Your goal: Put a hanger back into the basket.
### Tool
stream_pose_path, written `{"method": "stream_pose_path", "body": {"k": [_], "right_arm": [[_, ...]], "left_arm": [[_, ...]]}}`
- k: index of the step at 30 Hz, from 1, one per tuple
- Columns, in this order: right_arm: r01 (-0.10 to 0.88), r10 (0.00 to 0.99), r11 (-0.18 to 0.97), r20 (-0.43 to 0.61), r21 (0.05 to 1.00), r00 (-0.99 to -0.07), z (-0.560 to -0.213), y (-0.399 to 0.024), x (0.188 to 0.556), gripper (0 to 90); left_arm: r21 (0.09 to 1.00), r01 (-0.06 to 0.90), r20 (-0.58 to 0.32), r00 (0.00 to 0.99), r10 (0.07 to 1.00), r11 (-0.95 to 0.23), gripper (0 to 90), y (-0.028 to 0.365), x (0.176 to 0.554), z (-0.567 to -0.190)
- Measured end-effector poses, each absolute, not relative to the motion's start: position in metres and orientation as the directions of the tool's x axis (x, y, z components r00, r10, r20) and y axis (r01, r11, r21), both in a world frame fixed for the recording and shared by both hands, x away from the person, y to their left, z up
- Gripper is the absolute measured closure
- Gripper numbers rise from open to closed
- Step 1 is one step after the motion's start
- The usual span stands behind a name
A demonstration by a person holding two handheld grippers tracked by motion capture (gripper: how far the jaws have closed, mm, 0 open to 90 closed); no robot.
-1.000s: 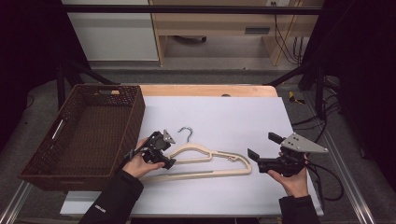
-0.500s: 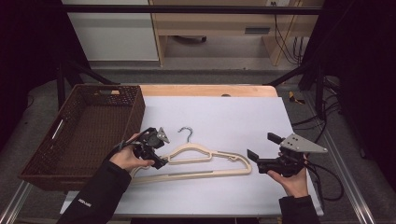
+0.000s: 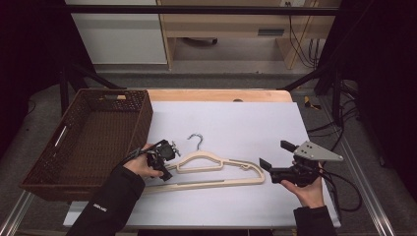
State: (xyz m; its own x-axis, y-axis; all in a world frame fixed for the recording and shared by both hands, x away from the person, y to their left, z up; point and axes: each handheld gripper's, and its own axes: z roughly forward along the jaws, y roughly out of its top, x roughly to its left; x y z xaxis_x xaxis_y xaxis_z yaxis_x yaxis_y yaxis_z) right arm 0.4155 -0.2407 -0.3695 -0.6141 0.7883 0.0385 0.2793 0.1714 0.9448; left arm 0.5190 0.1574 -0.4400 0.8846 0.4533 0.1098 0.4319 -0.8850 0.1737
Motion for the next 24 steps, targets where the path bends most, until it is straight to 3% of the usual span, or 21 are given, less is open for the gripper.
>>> {"method": "stream_pose_path", "body": {"k": [5, 16, 24], "right_arm": [[0.28, 0.787, 0.176, 0.036, 0.944, -0.616, -0.3701, -0.24, 0.416, 5.2], [0.28, 0.782, 0.188, 0.029, 0.941, -0.622, -0.3708, -0.2397, 0.4164, 5.2], [0.281, 0.779, 0.192, 0.028, 0.94, -0.626, -0.3709, -0.2396, 0.4164, 5.1]], "left_arm": [[0.159, 0.437, 0.108, 0.884, 0.455, -0.885, 35.5, 0.1581, 0.5221, -0.4438], [0.167, 0.431, 0.086, 0.89, 0.448, -0.887, 63.5, 0.1593, 0.5209, -0.441], [0.154, 0.439, 0.112, 0.883, 0.457, -0.885, 71.9, 0.158, 0.5218, -0.4413]]}}
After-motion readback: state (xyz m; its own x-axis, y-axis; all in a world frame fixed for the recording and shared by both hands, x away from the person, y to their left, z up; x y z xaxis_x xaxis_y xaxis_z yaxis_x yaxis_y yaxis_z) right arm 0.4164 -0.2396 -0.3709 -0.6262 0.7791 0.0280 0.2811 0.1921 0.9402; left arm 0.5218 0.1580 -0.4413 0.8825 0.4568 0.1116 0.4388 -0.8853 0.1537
